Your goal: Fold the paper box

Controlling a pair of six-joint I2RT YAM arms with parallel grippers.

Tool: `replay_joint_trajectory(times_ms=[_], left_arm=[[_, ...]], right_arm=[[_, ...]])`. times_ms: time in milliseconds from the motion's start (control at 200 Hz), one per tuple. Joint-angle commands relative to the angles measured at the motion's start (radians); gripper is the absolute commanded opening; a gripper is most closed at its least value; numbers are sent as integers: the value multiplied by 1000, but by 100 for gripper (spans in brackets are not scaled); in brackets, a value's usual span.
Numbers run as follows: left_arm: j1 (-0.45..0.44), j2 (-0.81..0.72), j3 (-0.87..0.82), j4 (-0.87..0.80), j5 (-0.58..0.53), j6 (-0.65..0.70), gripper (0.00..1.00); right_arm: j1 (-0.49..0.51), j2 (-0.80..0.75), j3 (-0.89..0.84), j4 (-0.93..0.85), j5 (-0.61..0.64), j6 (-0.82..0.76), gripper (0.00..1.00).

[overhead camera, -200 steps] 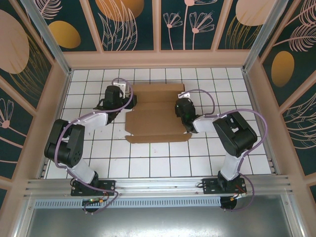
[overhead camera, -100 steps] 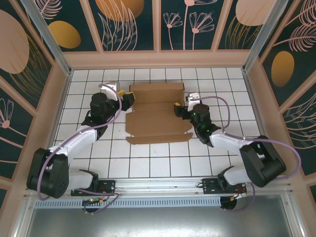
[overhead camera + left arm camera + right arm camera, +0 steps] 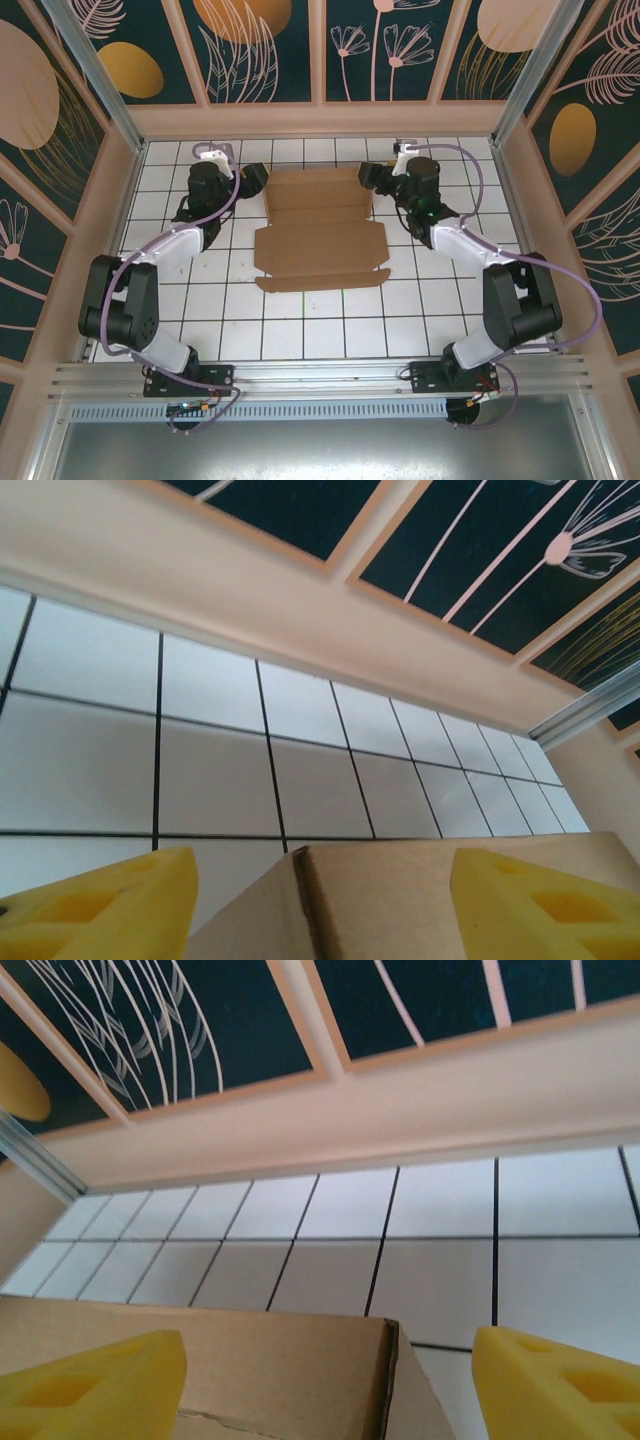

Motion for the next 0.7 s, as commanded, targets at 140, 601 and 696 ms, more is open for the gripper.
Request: replay_joint_trajectory(times_ms=[140,601,696], left_arm=[[5,76,15,28,69,-56,62],[9,96,35,-89,8,-57,49],[9,36,72,-101,-15,-32,62]], right_arm=[[-18,103,45,-122,-7,32,64],[-6,-56,-1,-169,80,-127,67],[52,-102,7,-138,154,-312,66]])
